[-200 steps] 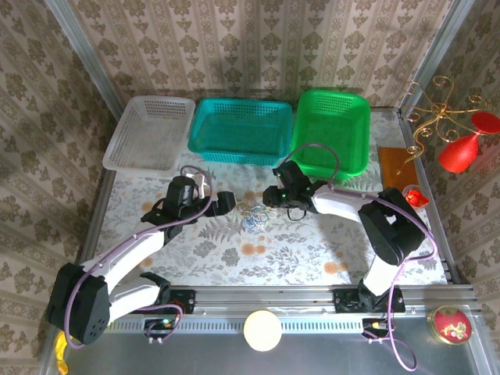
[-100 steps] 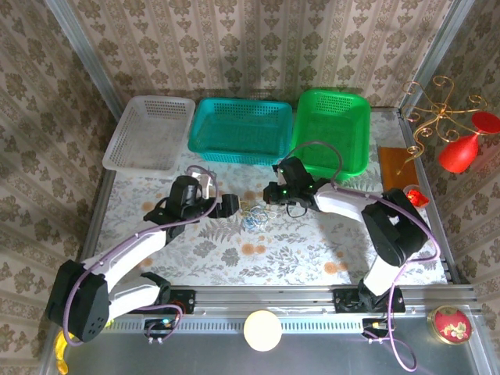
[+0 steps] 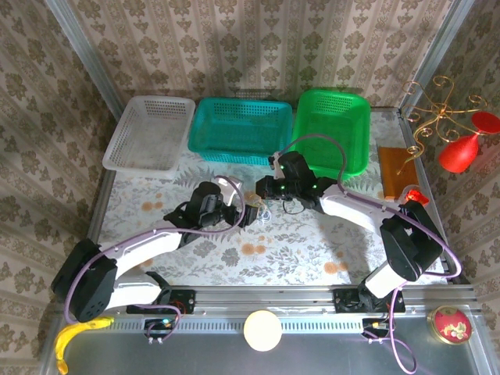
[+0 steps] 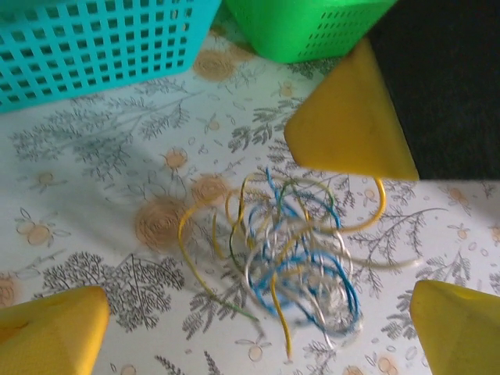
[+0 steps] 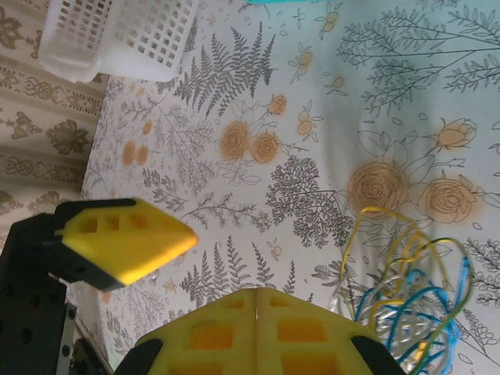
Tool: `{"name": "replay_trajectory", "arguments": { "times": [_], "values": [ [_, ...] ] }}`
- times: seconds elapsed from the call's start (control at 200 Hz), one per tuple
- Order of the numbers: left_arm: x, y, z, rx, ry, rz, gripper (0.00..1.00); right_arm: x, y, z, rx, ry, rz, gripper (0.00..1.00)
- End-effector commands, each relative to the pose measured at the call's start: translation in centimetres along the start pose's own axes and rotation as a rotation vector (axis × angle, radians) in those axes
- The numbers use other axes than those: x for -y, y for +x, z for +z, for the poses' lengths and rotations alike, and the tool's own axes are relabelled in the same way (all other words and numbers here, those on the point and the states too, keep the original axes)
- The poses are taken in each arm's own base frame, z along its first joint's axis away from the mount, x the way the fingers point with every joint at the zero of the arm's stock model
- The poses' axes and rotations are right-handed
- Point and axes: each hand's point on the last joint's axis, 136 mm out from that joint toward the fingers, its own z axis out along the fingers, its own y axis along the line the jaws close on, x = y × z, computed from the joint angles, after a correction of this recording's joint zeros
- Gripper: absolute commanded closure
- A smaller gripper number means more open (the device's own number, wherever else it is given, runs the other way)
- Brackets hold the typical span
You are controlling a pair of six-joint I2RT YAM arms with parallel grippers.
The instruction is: Untangle the cables
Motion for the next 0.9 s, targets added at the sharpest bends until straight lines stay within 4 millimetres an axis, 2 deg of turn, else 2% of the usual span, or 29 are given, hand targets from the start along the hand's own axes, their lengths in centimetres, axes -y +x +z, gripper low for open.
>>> {"name": "replay_trajectory", "arguments": {
  "times": [0.0, 0.255, 0.44, 0.685, 0.775, 0.895],
  "values": [
    [0.1, -1.3, 0.4, 0.086, -0.006, 0.057, 0.00, -2.6, -0.9, -1.1, 0.023, -0.059, -0.003, 1.00],
    [0.8, 0.2, 0.7, 0.121, 0.035, 0.016, 0.04, -5.7, -0.9, -1.6, 0.041, -0.109, -0.013, 1.00],
    [0.1, 0.4, 0.6, 0.183, 0.013, -0.024, 0.12, -8.0, -0.8, -1.8, 0.053, -0.140, -0.023, 1.00],
    [-0.4, -0.3, -0.1, 0.237, -0.012, -0.047, 0.17, -8.9, -1.1, -1.9, 0.081, -0.152, -0.004, 1.00],
    [-0.6, 0.0, -0.1, 0.233, -0.015, -0.051, 0.27, -9.7, -1.6, -2.2, 0.093, -0.176, 0.010, 1.00],
    [-0.8, 0.7, 0.2, 0.225, -0.013, -0.066, 0.41, -11.7, -3.0, -3.6, 0.125, -0.235, 0.020, 1.00]
  ]
}}
